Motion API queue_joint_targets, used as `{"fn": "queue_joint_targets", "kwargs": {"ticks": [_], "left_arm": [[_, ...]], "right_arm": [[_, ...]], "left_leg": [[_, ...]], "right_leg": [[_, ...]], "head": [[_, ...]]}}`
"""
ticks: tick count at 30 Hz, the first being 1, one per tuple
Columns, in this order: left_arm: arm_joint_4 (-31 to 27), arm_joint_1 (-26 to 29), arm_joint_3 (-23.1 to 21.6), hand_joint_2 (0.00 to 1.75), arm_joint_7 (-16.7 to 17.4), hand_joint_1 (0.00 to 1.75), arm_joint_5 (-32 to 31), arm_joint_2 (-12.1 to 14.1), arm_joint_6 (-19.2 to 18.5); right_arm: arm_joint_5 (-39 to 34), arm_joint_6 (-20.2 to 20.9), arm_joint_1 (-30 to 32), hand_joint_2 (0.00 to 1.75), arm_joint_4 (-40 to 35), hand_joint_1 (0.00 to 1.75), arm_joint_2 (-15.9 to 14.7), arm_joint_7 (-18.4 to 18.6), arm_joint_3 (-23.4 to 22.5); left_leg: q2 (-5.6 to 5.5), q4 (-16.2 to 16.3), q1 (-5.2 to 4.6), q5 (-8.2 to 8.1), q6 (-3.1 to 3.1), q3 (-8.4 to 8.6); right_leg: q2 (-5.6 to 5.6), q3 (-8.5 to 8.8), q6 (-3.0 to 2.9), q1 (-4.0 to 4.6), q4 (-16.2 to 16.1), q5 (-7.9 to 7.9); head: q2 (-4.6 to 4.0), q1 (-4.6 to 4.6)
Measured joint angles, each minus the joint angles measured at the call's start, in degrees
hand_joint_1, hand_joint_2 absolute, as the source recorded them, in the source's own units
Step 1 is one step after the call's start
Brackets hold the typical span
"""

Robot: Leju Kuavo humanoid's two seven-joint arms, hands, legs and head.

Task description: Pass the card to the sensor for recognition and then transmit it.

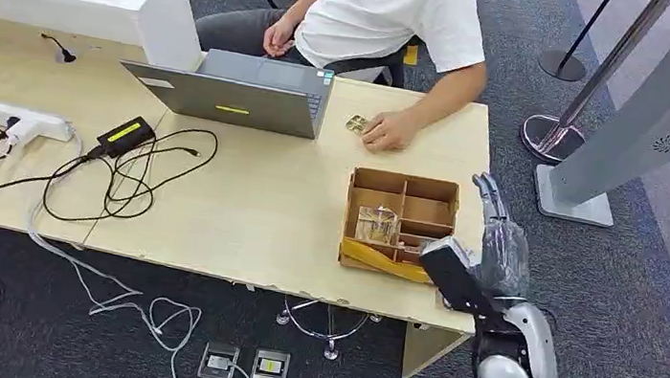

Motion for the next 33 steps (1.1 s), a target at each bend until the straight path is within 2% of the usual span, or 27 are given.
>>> {"fn": "queue_joint_targets", "kwargs": {"ticks": [5,12,15,20,33], "left_arm": [[-0.04,-0.06,0.00,0.00,0.00,0.00,-0.04,-0.04,0.24],[-0.52,-0.24,-0.02,0.00,0.09,0.00,-0.74,-0.13,0.20],[-0.85,-0.30,-0.02,0.00,0.17,0.00,-0.70,-0.22,0.20],[-0.98,-0.31,-0.02,0.00,0.35,0.00,0.02,-0.33,0.31],[-1.79,-0.30,-0.02,0.00,0.48,0.00,0.33,-0.37,0.42]], "right_arm": [[10.60,1.62,0.26,1.75,0.24,0.00,-0.13,6.29,-0.18],[20.09,10.81,-3.07,1.75,2.40,0.00,0.09,9.87,1.94],[21.10,13.81,-4.46,1.75,3.84,0.00,0.59,10.33,3.69],[21.19,16.37,-6.99,1.75,6.91,0.00,2.03,9.61,6.84],[18.76,18.43,-9.56,1.75,13.20,0.00,5.33,8.19,12.74]], "left_leg": [[0.01,0.00,0.00,0.00,0.00,-0.03],[0.00,-0.01,0.01,0.01,0.00,-0.07],[-0.04,-0.01,0.01,0.02,0.00,-0.09],[-0.04,-0.01,0.01,0.02,-0.01,-0.10],[-0.04,-0.01,0.01,0.02,-0.01,-0.10]], "right_leg": [[0.00,0.00,0.00,0.00,0.00,0.00],[0.00,0.00,0.00,0.00,0.02,0.00],[-0.02,0.00,0.00,0.00,0.02,0.00],[-0.01,-0.01,0.00,0.01,0.03,0.00],[-0.02,-0.02,0.00,0.01,0.02,0.00]], "head": [[0.00,0.02],[0.00,0.00],[0.00,0.02],[0.00,0.00],[0.00,0.02]]}}
